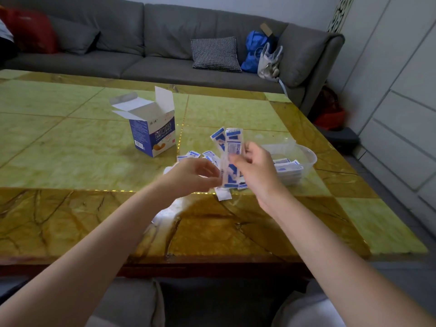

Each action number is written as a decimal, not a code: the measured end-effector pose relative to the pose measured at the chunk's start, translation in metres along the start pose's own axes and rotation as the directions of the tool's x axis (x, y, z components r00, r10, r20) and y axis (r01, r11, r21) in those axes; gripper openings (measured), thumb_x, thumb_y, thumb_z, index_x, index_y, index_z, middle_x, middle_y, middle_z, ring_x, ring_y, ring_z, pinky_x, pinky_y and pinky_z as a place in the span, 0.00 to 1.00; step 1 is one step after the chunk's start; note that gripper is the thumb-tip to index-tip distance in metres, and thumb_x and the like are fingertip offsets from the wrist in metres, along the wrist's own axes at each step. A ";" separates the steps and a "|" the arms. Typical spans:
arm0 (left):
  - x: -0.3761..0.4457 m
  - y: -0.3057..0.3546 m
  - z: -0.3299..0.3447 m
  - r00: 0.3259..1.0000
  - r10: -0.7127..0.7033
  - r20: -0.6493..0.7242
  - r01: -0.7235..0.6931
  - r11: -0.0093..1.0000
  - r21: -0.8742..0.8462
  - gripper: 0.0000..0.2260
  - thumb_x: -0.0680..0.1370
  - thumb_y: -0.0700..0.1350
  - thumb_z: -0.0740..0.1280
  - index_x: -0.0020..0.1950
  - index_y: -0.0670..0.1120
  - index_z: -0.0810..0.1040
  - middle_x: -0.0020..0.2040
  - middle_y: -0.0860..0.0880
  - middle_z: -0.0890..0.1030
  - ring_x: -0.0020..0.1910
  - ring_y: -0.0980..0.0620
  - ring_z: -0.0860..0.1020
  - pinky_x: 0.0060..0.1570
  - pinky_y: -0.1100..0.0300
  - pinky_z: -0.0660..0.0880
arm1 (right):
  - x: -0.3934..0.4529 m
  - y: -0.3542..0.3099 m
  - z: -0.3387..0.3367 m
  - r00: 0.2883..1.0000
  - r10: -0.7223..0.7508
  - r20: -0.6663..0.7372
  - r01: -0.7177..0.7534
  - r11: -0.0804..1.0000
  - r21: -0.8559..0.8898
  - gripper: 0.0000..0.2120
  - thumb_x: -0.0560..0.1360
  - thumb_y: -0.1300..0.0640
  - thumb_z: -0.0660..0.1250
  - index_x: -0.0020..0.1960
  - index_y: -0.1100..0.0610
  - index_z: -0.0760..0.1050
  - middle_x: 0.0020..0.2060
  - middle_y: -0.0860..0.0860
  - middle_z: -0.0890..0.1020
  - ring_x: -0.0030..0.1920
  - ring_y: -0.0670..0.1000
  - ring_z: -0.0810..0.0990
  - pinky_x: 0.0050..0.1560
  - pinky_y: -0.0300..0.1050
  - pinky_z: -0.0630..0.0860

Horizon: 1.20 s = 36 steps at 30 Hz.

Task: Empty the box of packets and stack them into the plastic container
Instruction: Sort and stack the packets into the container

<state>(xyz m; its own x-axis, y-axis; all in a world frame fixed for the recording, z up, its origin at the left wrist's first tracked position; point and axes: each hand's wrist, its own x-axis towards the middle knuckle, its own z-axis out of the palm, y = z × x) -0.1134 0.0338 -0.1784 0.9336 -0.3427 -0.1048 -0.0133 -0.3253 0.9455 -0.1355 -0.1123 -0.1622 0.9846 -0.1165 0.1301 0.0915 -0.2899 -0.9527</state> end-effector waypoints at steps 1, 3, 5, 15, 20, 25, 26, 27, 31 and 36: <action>0.001 -0.002 -0.005 1.000 0.018 -0.003 -0.017 0.994 0.107 0.05 0.71 0.38 0.71 0.44 0.45 0.77 0.45 0.48 0.80 0.39 0.57 0.78 0.42 0.67 0.76 | 0.002 0.001 -0.003 0.989 -0.149 -0.002 0.144 0.964 -0.224 0.09 0.78 0.62 0.61 0.57 0.61 0.68 0.44 0.53 0.81 0.40 0.54 0.80 0.39 0.44 0.76; 0.002 -0.007 -0.014 0.999 0.019 -0.043 -0.008 0.972 0.235 0.09 0.70 0.40 0.72 0.48 0.47 0.77 0.45 0.51 0.79 0.40 0.57 0.77 0.44 0.65 0.74 | 0.003 0.005 -0.010 0.923 -0.333 0.190 0.379 0.720 -0.581 0.13 0.79 0.61 0.58 0.63 0.59 0.63 0.39 0.50 0.77 0.33 0.50 0.75 0.30 0.39 0.72; 0.001 -0.011 -0.018 0.998 0.010 -0.066 0.013 0.941 0.338 0.11 0.70 0.43 0.73 0.50 0.48 0.76 0.44 0.53 0.77 0.38 0.57 0.75 0.43 0.62 0.73 | 0.001 0.013 -0.009 0.880 -0.288 0.378 0.475 0.501 -0.724 0.13 0.80 0.63 0.56 0.63 0.57 0.64 0.43 0.52 0.76 0.38 0.50 0.75 0.35 0.44 0.75; 0.000 -0.016 -0.003 0.998 0.068 -0.012 -0.045 0.772 0.634 0.11 0.72 0.45 0.71 0.52 0.44 0.80 0.45 0.48 0.81 0.39 0.54 0.73 0.34 0.69 0.67 | -0.012 0.021 -0.015 0.826 -0.082 0.557 0.548 0.345 -0.762 0.13 0.80 0.53 0.55 0.63 0.55 0.67 0.55 0.52 0.72 0.58 0.52 0.71 0.50 0.50 0.74; 0.000 -0.016 -0.006 0.997 0.077 -0.009 -0.051 0.738 0.673 0.12 0.72 0.46 0.71 0.52 0.41 0.80 0.47 0.48 0.81 0.38 0.54 0.74 0.34 0.69 0.69 | -0.012 0.019 -0.026 0.847 0.039 0.531 0.495 0.306 -0.813 0.14 0.81 0.48 0.50 0.59 0.54 0.68 0.52 0.51 0.75 0.53 0.54 0.76 0.43 0.48 0.70; -0.005 -0.011 0.008 0.988 0.150 0.025 -0.108 0.569 0.815 0.21 0.75 0.50 0.67 0.66 0.49 0.68 0.59 0.49 0.77 0.51 0.49 0.77 0.47 0.59 0.72 | -0.013 0.022 -0.027 0.838 0.078 0.540 0.489 0.330 -0.807 0.11 0.80 0.51 0.54 0.59 0.55 0.68 0.53 0.52 0.75 0.53 0.55 0.76 0.45 0.49 0.73; -0.005 -0.012 0.011 0.985 0.171 0.036 -0.124 0.535 0.836 0.24 0.75 0.50 0.66 0.69 0.51 0.63 0.61 0.49 0.76 0.53 0.49 0.77 0.48 0.58 0.73 | -0.013 0.023 -0.027 0.838 0.077 0.541 0.484 0.355 -0.800 0.10 0.80 0.53 0.56 0.59 0.55 0.69 0.53 0.53 0.76 0.53 0.56 0.76 0.47 0.51 0.75; -0.005 -0.011 0.012 0.982 0.182 0.043 -0.133 0.520 0.844 0.26 0.76 0.51 0.65 0.71 0.52 0.60 0.61 0.49 0.76 0.54 0.48 0.77 0.49 0.56 0.73 | -0.013 0.024 -0.026 0.841 0.061 0.537 0.478 0.380 -0.792 0.09 0.79 0.55 0.57 0.58 0.56 0.70 0.54 0.54 0.77 0.53 0.56 0.77 0.49 0.52 0.75; -0.005 -0.008 0.014 0.961 0.272 0.043 -0.141 0.352 0.926 0.17 0.80 0.52 0.57 0.67 0.48 0.66 0.60 0.48 0.75 0.55 0.47 0.77 0.48 0.57 0.72 | -0.011 0.023 -0.029 0.870 -0.044 0.492 0.468 0.392 -0.792 0.07 0.79 0.58 0.58 0.55 0.58 0.72 0.51 0.54 0.78 0.50 0.56 0.77 0.47 0.53 0.75; -0.004 -0.014 0.017 0.976 0.215 0.039 -0.118 0.366 0.923 0.16 0.81 0.50 0.54 0.64 0.45 0.71 0.58 0.46 0.72 0.53 0.44 0.76 0.49 0.55 0.72 | -0.009 0.032 -0.028 0.865 0.031 0.500 0.442 0.425 -0.790 0.09 0.79 0.57 0.59 0.54 0.60 0.73 0.50 0.55 0.76 0.52 0.56 0.76 0.51 0.51 0.74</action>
<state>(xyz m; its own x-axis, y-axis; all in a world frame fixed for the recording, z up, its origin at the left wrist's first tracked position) -0.1234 0.0245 -0.1961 0.8941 -0.4389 0.0892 -0.4454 -0.8923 0.0739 -0.1452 -0.1467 -0.1860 0.9293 0.3653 -0.0540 0.3562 -0.9253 -0.1299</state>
